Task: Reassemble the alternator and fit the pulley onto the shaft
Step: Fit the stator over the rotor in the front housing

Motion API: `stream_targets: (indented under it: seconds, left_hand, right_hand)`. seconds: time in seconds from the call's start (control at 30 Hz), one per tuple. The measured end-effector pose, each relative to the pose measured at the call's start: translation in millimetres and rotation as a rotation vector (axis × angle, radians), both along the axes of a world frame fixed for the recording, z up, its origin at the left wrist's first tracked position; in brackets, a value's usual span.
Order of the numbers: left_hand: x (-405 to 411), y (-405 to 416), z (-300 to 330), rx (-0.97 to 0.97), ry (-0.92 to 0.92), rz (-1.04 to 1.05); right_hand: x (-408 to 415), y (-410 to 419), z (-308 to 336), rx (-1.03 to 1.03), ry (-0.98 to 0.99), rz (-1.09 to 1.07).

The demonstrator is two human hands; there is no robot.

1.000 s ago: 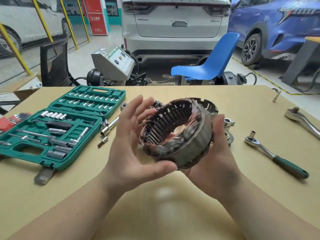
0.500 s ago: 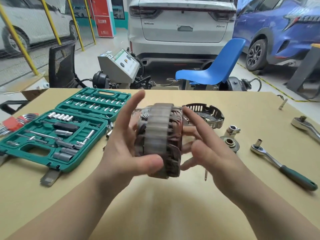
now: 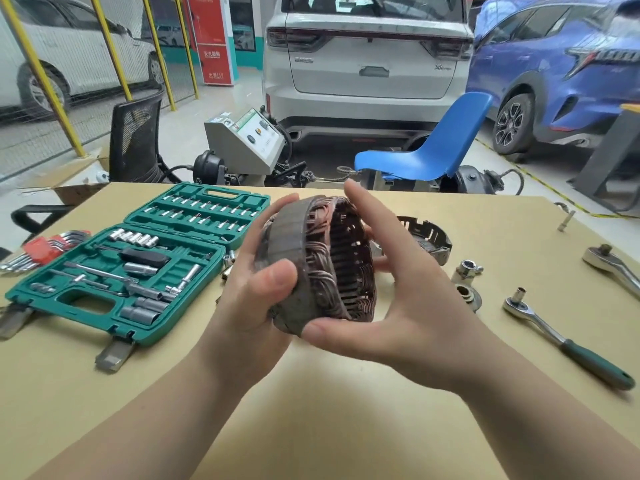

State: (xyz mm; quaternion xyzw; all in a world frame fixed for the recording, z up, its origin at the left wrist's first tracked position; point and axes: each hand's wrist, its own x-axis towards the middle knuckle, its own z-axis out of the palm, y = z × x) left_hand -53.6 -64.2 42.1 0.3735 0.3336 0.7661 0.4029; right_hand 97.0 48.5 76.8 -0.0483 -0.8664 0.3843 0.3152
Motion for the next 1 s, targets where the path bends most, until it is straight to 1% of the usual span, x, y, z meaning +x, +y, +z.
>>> stream_targets:
  seconds: [0.13,0.27,0.37,0.43,0.57,0.73,0.8,0.87,1.0]
  left_hand:
    - [2.2,-4.3,4.9,-0.012,0.177,0.14]
    - [-3.1,-6.3,6.4,-0.005,0.316,0.109]
    - [-8.5,-4.9,0.9,-0.021,0.427,0.099]
    - [-10.7,-3.8,-2.2,-0.029,0.461,0.107]
    - [-11.4,-2.7,-5.3,-0.008,0.46,0.096]
    - [-10.1,-1.6,-5.0,0.045,0.374,0.089]
    - [-10.6,-1.2,-5.4,0.061,0.332,0.069]
    - [-9.0,0.0,-7.1,0.065,0.316,0.059]
    - [-2.5,2.9,-10.9,0.051,0.269,0.048]
  right_hand:
    - [4.6,19.0,-4.0,-0.121,0.079,0.17]
    - [5.5,28.5,-11.7,-0.22,0.125,0.272]
    - [6.5,32.5,-15.9,-0.269,0.144,0.295]
    - [7.8,34.6,-18.9,-0.282,0.146,0.3]
    - [8.8,37.3,-22.4,-0.269,0.113,0.268]
    - [9.9,37.7,-21.8,-0.223,0.1,0.218]
    - [6.8,28.4,-24.3,-0.208,0.136,0.209]
    - [0.5,12.9,-26.7,-0.239,0.193,0.217]
    - [-9.3,-6.1,-27.7,-0.314,0.329,0.108]
